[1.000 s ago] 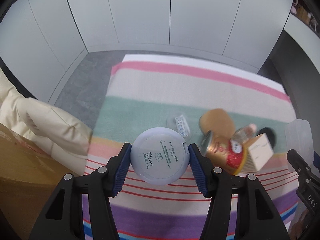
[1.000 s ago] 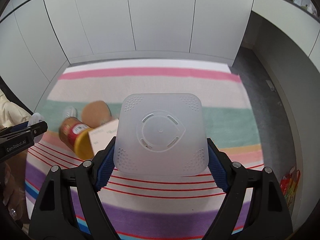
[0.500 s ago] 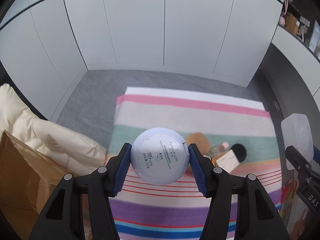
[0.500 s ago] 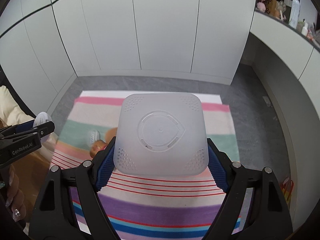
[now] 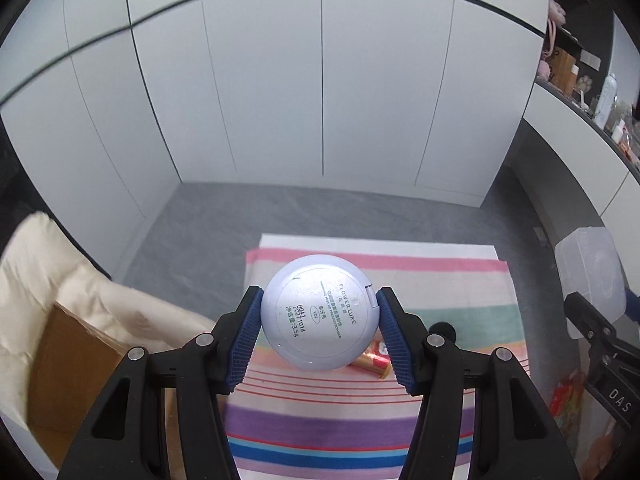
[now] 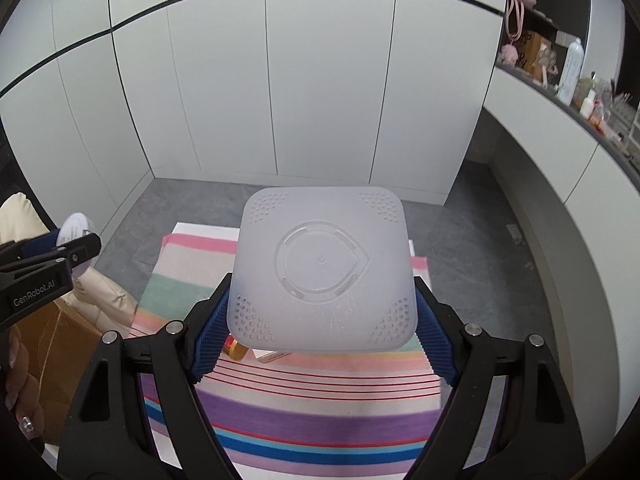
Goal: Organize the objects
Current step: 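Lift both held items and carry them over the cardboard box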
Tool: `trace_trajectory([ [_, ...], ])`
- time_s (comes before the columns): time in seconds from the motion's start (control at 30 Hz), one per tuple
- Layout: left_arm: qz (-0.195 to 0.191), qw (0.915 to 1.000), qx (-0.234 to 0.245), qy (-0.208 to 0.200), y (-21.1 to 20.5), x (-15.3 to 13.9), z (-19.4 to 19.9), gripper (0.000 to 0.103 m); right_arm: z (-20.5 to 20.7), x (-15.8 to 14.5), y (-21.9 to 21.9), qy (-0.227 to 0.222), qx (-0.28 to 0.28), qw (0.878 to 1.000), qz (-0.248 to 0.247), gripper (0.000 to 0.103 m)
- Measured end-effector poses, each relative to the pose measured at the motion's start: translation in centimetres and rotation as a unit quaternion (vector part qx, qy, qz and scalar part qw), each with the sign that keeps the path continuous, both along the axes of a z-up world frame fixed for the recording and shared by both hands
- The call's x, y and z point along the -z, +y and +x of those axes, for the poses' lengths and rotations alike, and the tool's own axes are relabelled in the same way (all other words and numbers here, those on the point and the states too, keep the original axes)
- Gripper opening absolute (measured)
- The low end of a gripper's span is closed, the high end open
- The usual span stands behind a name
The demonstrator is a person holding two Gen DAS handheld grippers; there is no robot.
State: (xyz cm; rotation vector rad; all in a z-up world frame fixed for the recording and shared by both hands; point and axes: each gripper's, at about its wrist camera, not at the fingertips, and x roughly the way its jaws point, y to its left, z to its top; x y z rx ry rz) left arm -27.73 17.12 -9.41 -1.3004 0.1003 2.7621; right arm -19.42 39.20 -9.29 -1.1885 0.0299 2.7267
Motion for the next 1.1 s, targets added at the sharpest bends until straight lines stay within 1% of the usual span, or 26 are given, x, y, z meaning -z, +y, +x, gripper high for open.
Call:
trace_trajectory([
  [0.07,0.000,1.0000,0.003,0.006,0.1,-1.3,0.3,0.059,0.3,-1.2,-0.1,0.005,-0.001,1.000,0.001,0.084],
  [0.17,0.012,0.9999,0.002,0.007,0.0,-3.0,0.6,0.059,0.8,-2.8,-0.1,0.013,-0.001,1.000,0.002,0.084],
  [0.27,0.014,0.9998,0.004,0.013,0.0,-4.2,1.1,0.059,1.5,-4.3,-0.1,0.018,0.003,1.000,0.000,0.084],
  [0.37,0.009,0.9999,0.008,0.011,0.0,-4.7,1.6,0.059,2.0,-5.0,-0.2,0.020,0.004,1.000,-0.001,0.084],
  [0.47,0.012,0.9999,0.009,0.002,-0.1,-4.5,1.7,0.059,2.2,-5.1,-0.2,0.019,0.005,1.000,-0.005,0.084],
  [0.53,0.016,0.9998,0.011,0.007,-0.2,-4.5,2.0,0.059,2.2,-5.0,-0.1,0.016,0.006,1.000,-0.002,0.084],
  [0.73,0.004,0.9999,0.015,0.005,0.3,-4.3,3.2,0.059,3.4,-4.4,-0.3,0.013,0.005,1.000,-0.004,0.084],
  [0.83,0.009,0.9998,0.018,0.006,0.4,-4.6,4.2,0.059,4.0,-4.3,-0.3,0.011,0.001,1.000,-0.008,0.084],
  [0.97,0.001,0.9996,0.021,0.016,0.6,-5.2,6.0,0.059,5.0,-4.4,-0.4,0.007,-0.001,1.000,-0.009,0.084],
  [1.1,-0.004,0.9995,0.028,0.015,0.9,-5.1,8.2,0.059,6.5,-4.6,-0.4,0.008,0.003,1.000,-0.015,0.084],
])
